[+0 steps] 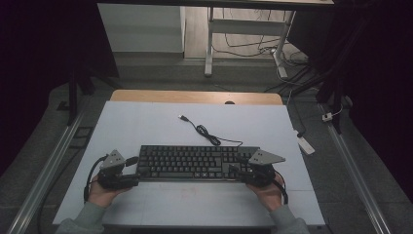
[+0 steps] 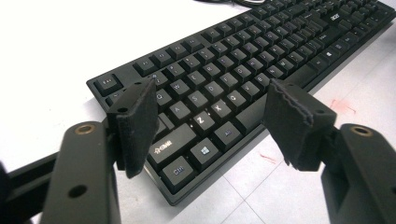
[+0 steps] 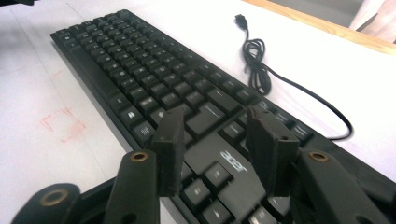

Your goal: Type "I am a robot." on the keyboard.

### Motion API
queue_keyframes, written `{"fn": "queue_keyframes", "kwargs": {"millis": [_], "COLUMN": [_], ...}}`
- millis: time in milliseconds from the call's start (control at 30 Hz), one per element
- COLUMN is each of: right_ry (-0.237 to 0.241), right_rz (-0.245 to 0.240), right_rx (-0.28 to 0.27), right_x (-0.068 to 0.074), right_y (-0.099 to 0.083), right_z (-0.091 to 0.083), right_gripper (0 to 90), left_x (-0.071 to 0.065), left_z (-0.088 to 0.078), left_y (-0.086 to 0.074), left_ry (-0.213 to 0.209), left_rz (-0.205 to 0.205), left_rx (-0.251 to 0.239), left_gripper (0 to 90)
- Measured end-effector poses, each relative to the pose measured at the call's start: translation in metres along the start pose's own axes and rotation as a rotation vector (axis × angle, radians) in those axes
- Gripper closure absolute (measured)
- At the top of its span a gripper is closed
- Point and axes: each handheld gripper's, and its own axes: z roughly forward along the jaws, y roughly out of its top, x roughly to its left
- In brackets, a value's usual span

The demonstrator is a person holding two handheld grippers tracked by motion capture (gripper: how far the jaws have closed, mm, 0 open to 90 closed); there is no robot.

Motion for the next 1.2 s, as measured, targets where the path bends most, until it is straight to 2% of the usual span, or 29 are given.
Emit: {"fn": "queue_keyframes", "kwargs": {"millis": [200,400,733,900,933,967,1200], "right_ry": [0.016,0.037,0.079,0.094,0.094,0.097,0.106], "right_rz": [-0.006,-0.023,-0.037,-0.041,-0.041,-0.046,-0.038], "right_rx": [0.007,0.020,0.028,0.033,0.033,0.038,0.026], "right_x": [0.004,0.010,0.017,0.020,0.020,0.022,0.027], "right_y": [0.008,0.013,0.020,0.024,0.024,0.026,0.036], "right_z": [0.009,0.017,0.028,0.036,0.036,0.039,0.055], "right_gripper": [62.9,71.9,89.3,89.5,89.5,89.5,89.5], "left_x": [0.001,0.000,0.000,0.000,0.000,0.000,0.002], "left_z": [0.000,-0.001,-0.001,-0.001,-0.001,0.000,0.006], "left_y": [0.000,0.001,0.001,0.001,0.001,0.001,0.001], "left_ry": [0.002,0.008,0.010,0.017,0.021,0.022,0.031], "left_rz": [-0.002,0.002,0.017,0.022,0.024,0.024,0.029], "left_rx": [0.001,-0.006,-0.011,-0.008,-0.006,-0.004,0.031], "left_gripper": [39.9,46.2,64.1,79.5,79.5,86.9,88.9]}}
